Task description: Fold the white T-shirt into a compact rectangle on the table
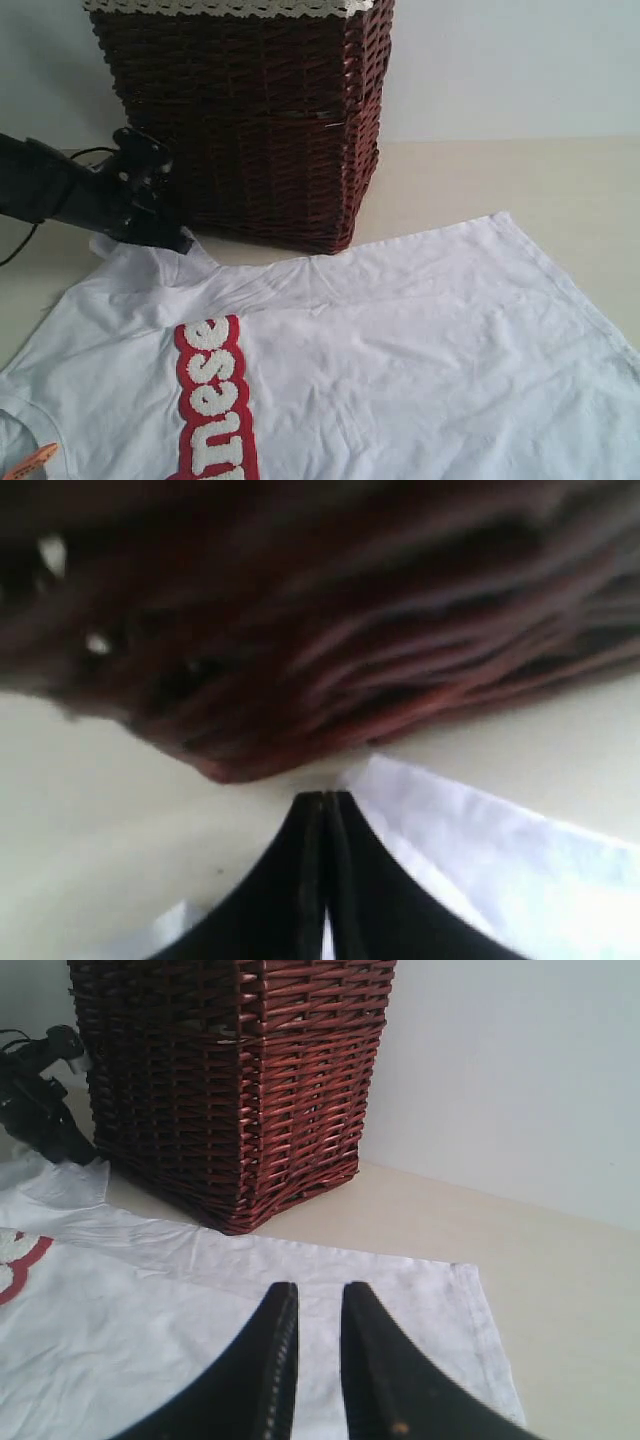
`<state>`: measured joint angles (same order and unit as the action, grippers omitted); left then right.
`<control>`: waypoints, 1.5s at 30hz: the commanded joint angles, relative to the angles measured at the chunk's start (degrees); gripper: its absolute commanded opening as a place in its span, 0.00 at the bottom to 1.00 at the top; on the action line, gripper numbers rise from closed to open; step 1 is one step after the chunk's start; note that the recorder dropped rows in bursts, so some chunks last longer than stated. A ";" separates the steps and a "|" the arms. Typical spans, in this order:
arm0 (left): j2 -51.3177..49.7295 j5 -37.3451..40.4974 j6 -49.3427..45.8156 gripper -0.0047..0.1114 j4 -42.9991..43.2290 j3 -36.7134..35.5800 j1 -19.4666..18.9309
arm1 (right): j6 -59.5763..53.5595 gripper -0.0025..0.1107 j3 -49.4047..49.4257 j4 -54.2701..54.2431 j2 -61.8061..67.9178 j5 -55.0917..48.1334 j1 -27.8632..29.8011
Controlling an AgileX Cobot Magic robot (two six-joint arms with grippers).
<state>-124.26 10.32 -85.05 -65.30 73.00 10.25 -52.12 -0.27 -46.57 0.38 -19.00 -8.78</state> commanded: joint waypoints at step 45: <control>18.82 30.77 -28.47 0.04 -28.05 -3.33 -11.08 | -0.07 0.17 0.27 0.23 -0.38 0.06 -0.09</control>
<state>-106.71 44.19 -113.97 -86.74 71.83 1.90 -52.12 -0.27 -46.57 0.38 -19.00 -8.78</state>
